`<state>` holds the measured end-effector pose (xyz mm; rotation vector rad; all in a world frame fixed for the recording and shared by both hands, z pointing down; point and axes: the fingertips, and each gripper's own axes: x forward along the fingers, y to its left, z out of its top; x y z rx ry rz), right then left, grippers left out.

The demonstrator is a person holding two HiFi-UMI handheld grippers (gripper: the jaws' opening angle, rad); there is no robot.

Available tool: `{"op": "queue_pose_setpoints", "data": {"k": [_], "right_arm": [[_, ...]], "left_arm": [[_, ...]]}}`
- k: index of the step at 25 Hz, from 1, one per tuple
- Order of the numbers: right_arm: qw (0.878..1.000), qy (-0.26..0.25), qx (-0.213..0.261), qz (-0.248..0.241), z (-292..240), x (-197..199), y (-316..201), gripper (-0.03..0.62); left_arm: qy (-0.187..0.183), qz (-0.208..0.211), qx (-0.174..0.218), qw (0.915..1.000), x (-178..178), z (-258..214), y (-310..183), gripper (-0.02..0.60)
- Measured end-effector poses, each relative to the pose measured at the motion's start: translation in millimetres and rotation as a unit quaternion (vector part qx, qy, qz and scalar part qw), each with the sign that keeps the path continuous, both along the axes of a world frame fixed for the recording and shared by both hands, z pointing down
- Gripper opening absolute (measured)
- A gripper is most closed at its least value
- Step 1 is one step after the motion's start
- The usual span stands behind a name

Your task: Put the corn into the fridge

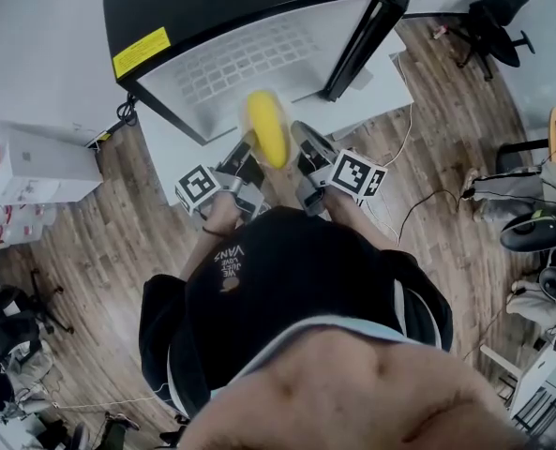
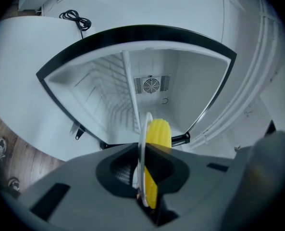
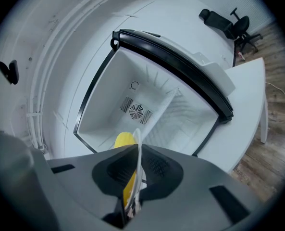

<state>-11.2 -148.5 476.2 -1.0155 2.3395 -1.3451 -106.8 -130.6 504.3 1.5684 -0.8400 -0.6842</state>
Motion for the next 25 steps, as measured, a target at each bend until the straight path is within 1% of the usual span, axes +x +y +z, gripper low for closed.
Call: {"op": "queue_pose_setpoints", "data": {"k": [3, 6, 11, 19, 22, 25], "right_arm": [[1.000, -0.001, -0.001, 0.011, 1.4, -5.1, -2.6, 0.025], [1.000, -0.001, -0.001, 0.021, 1.1, -7.3, -4.4, 0.025], [1.000, -0.001, 0.000, 0.024, -0.7, -11.2, -8.8, 0.025], [1.000, -0.003, 0.002, 0.007, -2.2, -11.6, -22.0, 0.025], [1.000, -0.001, 0.003, -0.006, -3.8, -11.7, -28.6, 0.025], [1.000, -0.001, 0.003, -0.019, -4.4, -9.4, -39.1, 0.025]], "left_arm": [[-0.005, 0.010, -0.001, 0.9999, -6.3, 1.6, -4.3, 0.046], [-0.002, 0.021, -0.003, 0.9998, -8.4, 0.9, -6.5, 0.046], [0.004, 0.023, -0.005, 0.9997, -11.8, -0.7, -11.4, 0.046], [0.005, 0.004, -0.001, 1.0000, -11.8, -3.7, -20.3, 0.046], [0.012, -0.008, 0.002, 0.9999, -9.6, -6.7, -24.4, 0.046], [0.014, -0.023, -0.007, 0.9996, -7.4, -3.5, -31.6, 0.046]]}}
